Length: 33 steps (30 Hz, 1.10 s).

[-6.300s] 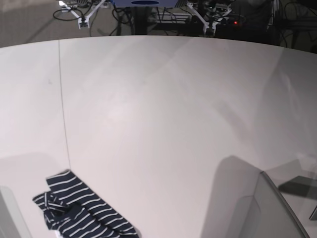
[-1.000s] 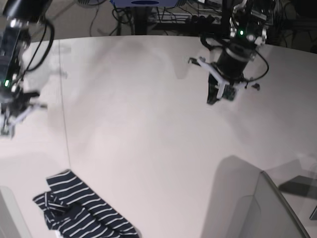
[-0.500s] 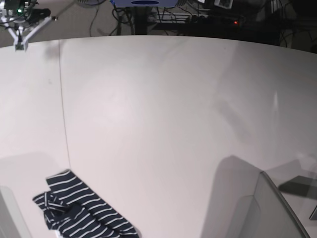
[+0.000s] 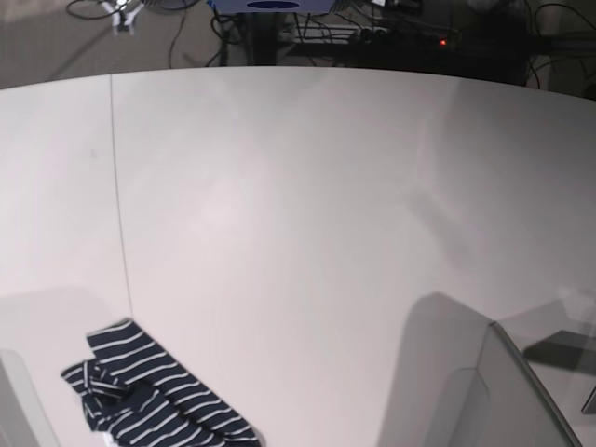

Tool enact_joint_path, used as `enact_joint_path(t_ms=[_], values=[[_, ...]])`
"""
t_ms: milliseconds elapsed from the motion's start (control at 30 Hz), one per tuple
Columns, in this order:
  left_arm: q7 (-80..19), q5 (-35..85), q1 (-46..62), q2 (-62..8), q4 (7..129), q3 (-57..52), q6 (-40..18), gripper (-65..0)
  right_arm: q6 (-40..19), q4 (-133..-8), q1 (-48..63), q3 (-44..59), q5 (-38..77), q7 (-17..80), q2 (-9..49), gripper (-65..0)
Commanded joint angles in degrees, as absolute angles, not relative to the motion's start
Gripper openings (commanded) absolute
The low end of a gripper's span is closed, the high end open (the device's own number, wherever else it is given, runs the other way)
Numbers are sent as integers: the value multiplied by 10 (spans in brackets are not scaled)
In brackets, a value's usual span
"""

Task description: Layout the t-shirt on the table in an organized manner, then fold the t-shirt properly

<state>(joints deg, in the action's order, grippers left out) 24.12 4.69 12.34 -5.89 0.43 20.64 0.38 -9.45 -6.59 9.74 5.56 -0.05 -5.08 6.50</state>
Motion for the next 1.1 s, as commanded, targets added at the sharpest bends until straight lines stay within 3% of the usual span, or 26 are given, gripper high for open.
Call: enact_joint_path(t_ms=[0,100,700,1067], values=[[253,48,126,-64,0,211,6,-650,-93,-42,96,47,0,-73,67,-635],[252,48,116,-68,0,212,6,-650,-93,-18,95,40,0,-108,51,-635],[255,48,125,-59,1,212,6,-650,-93,-17,104,37,0,-89,30,-635],[251,45,158,-28,0,217,6,-650,-93,-14,22,37,0,-87,-12,-635]])
